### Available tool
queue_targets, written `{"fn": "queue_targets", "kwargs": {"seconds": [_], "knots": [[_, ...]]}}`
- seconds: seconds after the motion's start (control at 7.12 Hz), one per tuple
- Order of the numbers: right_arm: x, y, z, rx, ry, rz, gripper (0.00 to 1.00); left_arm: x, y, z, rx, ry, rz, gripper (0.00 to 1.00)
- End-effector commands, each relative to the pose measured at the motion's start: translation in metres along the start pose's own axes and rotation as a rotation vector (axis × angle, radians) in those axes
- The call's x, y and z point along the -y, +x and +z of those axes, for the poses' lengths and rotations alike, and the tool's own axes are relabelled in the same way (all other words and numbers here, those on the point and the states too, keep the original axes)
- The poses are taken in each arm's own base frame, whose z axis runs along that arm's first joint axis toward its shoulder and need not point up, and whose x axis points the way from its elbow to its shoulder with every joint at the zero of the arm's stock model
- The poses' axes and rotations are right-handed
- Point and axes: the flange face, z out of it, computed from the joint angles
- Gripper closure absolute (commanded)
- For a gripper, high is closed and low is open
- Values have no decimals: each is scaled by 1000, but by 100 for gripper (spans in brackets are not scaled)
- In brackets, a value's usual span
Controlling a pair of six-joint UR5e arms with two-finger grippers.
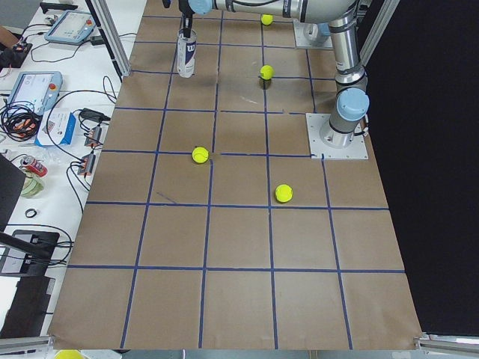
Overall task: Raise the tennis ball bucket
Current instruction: 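Rotate the held can upright with the left gripper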
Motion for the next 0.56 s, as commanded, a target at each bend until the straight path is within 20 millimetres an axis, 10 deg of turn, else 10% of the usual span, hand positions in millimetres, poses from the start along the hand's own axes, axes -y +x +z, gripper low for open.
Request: {"fn": "queue_targets", "kwargs": {"seconds": [0.0, 0.42], "knots": [[1, 0, 0, -1, 3, -5, 0, -6, -1, 21, 36, -102, 175, 100], [-3, 0, -5, -1, 6, 1, 0, 16, 14, 62, 9, -119, 221, 100]]}}
